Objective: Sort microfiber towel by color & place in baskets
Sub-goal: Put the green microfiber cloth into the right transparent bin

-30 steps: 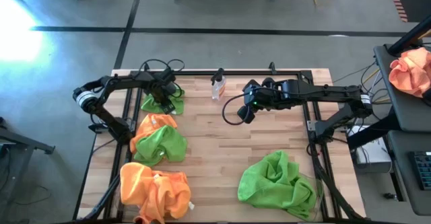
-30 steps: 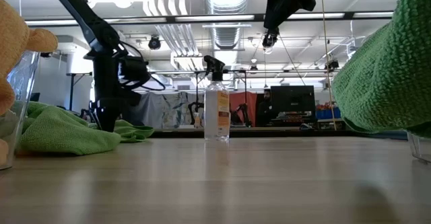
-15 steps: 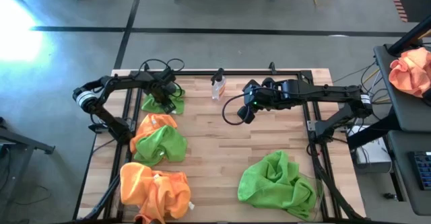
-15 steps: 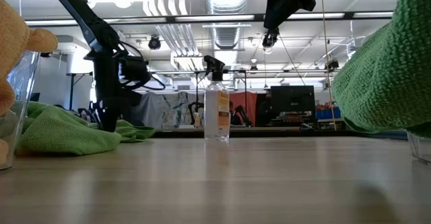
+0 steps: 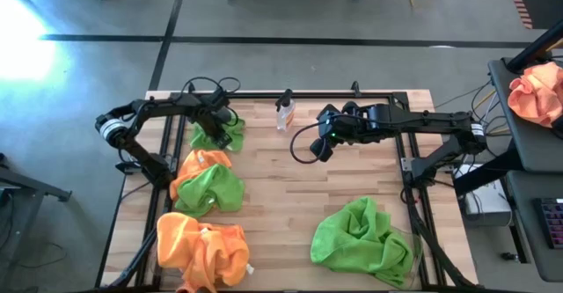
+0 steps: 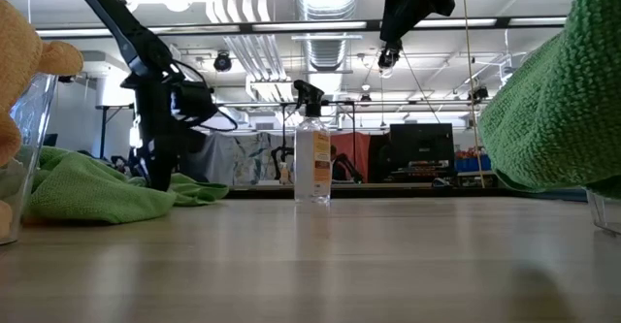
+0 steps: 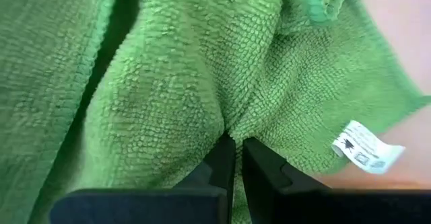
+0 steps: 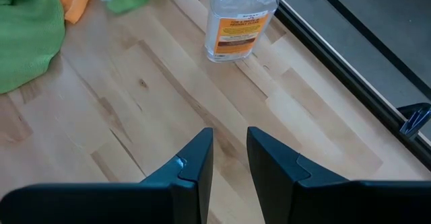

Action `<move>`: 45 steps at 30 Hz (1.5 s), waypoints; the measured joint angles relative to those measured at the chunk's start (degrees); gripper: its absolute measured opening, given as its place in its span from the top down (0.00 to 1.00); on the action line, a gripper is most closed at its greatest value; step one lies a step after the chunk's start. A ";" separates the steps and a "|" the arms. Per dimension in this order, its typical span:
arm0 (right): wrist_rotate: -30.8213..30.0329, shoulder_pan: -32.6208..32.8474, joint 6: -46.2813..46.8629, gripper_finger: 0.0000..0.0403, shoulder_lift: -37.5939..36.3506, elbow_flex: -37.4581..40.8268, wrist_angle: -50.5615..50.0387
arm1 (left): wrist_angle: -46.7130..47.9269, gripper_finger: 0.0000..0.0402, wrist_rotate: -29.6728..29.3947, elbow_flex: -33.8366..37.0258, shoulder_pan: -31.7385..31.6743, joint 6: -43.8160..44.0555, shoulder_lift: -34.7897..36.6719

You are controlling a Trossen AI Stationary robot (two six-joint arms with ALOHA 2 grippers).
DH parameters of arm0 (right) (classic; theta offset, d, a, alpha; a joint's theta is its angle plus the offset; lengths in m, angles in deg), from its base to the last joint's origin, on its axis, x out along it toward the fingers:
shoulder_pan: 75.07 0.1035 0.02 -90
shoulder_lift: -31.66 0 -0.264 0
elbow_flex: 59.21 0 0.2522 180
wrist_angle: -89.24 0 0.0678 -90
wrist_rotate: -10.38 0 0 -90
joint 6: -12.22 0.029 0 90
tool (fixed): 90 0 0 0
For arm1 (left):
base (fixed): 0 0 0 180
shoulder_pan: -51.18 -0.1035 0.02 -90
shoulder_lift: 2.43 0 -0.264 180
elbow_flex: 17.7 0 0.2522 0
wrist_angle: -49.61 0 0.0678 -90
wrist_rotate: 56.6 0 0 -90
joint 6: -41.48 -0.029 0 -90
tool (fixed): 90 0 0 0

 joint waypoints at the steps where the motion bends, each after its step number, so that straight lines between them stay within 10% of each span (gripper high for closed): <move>1: 0.00 0.00 -0.01 0.79 0.00 0.00 0.01 | 0.56 0.99 2.69 -0.12 0.12 0.79 0.19; 7: -0.01 0.00 -0.01 0.79 0.00 0.00 0.05 | 1.96 1.00 15.52 -2.69 1.44 4.07 4.09; 45: -3.42 -0.39 -10.06 0.79 0.04 2.08 32.70 | 13.97 1.00 15.58 -43.07 17.57 5.14 15.89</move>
